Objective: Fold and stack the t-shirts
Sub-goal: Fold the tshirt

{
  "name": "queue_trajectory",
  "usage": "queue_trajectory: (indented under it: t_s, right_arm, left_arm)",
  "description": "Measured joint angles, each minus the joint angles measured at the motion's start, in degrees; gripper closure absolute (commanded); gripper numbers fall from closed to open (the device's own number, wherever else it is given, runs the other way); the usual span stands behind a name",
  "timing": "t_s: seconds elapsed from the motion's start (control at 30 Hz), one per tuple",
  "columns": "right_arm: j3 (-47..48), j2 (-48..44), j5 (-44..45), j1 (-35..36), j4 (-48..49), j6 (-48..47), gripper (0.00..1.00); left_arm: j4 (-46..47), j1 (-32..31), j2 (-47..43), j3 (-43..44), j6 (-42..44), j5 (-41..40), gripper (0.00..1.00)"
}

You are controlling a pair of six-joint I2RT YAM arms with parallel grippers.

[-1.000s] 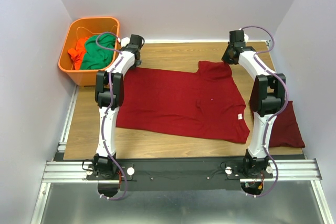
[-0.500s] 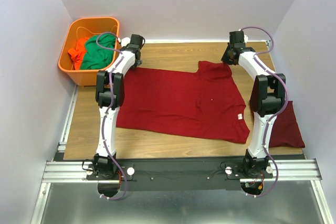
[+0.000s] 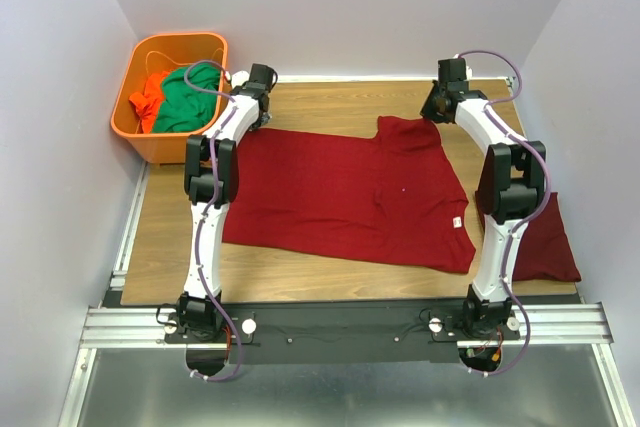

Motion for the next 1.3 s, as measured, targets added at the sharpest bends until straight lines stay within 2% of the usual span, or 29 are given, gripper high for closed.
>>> queue_trajectory:
  t_s: [0.07, 0.1, 0.33, 0.6, 1.0, 1.3]
  right_arm:
    - [-0.22, -0.11, -0.37, -0.04, 0.13, 0.02, 0.98]
    - [-0.37, -0.17, -0.59, -0.04, 0.17, 0.02, 0.99]
    - [-2.08, -1.22, -1.05, -0.04, 0.37, 0.04, 0.99]
    - [-4.59, -5.86, 0.04, -0.07, 0.57, 0.55, 0.99]
    - [-18.1, -21.73, 5.22, -0.37, 2.16, 4.74, 0.99]
    - [-29.09, -33.24, 4.09, -0.39, 2.45, 8.17, 0.99]
  left_arm:
    - [-0.5, 0.0, 0.11, 0.37, -0.07, -0.02, 0.99]
    - [-0.61, 0.0, 0.15, 0.46, -0.15, -0.02, 1.0]
    - [-0.28, -0.04, 0.11, -0.02, -0.09, -0.02, 1.0]
    - [5.11, -0.04, -4.83, -8.94, 0.83, 0.02, 1.0]
    - [14.03, 0.0, -15.32, -21.24, 1.86, 0.74, 1.0]
    - [19.89, 0.39, -20.33, -28.98, 1.09, 1.07, 1.0]
